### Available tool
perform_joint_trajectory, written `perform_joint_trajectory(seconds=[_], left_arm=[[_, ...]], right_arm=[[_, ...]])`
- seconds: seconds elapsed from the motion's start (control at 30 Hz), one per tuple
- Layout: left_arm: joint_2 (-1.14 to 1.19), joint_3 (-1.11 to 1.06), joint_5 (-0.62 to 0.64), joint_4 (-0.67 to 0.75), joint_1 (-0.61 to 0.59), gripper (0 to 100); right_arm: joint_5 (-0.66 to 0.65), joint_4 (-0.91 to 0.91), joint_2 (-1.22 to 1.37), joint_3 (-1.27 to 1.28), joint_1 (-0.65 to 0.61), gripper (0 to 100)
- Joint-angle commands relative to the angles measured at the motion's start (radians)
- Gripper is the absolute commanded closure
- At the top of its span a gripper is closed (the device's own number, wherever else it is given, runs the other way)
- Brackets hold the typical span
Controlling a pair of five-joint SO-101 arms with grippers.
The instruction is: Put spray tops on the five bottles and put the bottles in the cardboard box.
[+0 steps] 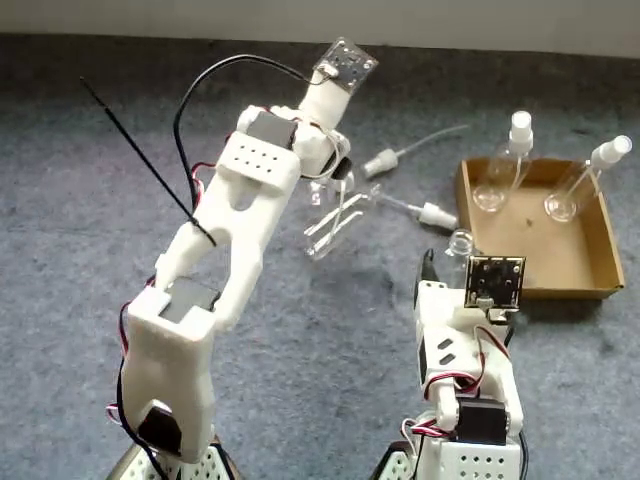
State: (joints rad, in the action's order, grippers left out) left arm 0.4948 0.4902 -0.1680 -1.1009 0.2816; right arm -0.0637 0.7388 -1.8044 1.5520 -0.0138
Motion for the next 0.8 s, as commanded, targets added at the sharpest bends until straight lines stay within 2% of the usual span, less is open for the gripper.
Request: perform_joint_trajectory(seconds=[0.0, 0.23, 0.33, 0.43, 0.57, 0.77], left_arm=[[0.16, 0.236, -0.003, -0.002, 0.021, 77], [0.407, 0.499, -0.003, -0.003, 0.018, 77], [0.486, 0.59, -0.003, -0.006, 0.015, 74], [0.533, 0.668, -0.003, -0.075, 0.022, 70], [0.567, 0.756, -0.003, -0.196, 0.041, 70], [0.616, 0.802, -0.003, -0.27, 0.039, 70]], right_arm=[[0.008, 0.004, 0.007, -0.005, -0.013, 89.6], [0.003, 0.007, 0.007, 0.005, -0.044, 89.6], [0.002, 0.004, 0.007, 0.027, -0.044, 89.6], [0.002, 0.004, 0.007, 0.03, -0.044, 89.6], [0.002, 0.004, 0.007, 0.03, -0.044, 89.6], [0.002, 0.004, 0.007, 0.03, -0.044, 89.6]])
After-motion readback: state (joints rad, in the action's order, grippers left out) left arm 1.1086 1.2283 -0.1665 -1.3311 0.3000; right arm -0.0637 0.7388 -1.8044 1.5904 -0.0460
